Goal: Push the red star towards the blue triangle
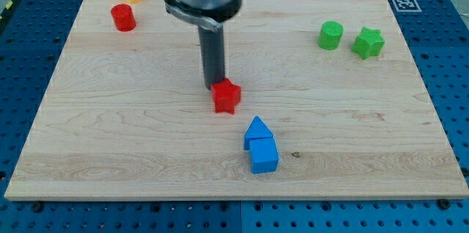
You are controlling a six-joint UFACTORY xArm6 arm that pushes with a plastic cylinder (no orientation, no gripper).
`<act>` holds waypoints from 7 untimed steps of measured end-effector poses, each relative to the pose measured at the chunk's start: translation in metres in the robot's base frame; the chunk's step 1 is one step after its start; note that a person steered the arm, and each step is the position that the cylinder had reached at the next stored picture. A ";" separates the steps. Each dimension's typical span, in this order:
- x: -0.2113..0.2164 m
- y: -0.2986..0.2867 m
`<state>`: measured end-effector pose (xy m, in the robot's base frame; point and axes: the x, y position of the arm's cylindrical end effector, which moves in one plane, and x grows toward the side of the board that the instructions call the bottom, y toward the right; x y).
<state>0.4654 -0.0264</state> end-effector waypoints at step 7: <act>-0.155 -0.235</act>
